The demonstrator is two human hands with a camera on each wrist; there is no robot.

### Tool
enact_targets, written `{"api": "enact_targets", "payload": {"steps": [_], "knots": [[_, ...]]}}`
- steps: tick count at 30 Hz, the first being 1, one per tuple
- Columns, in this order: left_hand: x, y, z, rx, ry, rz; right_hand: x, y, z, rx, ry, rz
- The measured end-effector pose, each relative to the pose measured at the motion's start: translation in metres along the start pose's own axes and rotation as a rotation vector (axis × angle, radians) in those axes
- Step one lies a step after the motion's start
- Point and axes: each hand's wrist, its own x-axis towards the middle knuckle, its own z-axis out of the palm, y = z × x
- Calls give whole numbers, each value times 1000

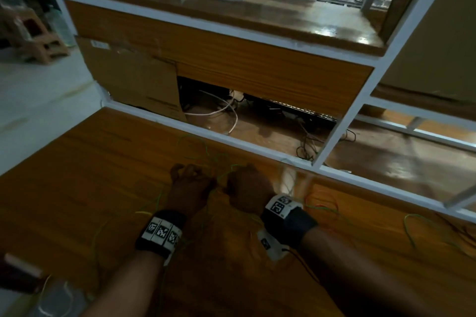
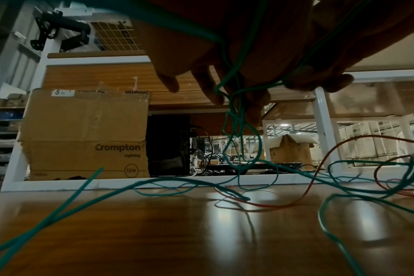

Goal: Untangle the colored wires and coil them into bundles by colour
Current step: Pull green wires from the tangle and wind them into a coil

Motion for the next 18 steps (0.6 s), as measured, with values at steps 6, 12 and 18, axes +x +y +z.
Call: {"api": "enact_targets", "payload": {"steps": [6,12,18], "knots": [[7,-6,3,-40,113,31,-16,9,-21,133,-64,-50],[6,-9,0,-29,107,21,-67,45,-47,155,-29,-56],[-1,-23,-4,12,146,-3,-126,80,-70,295,1,-7]]}}
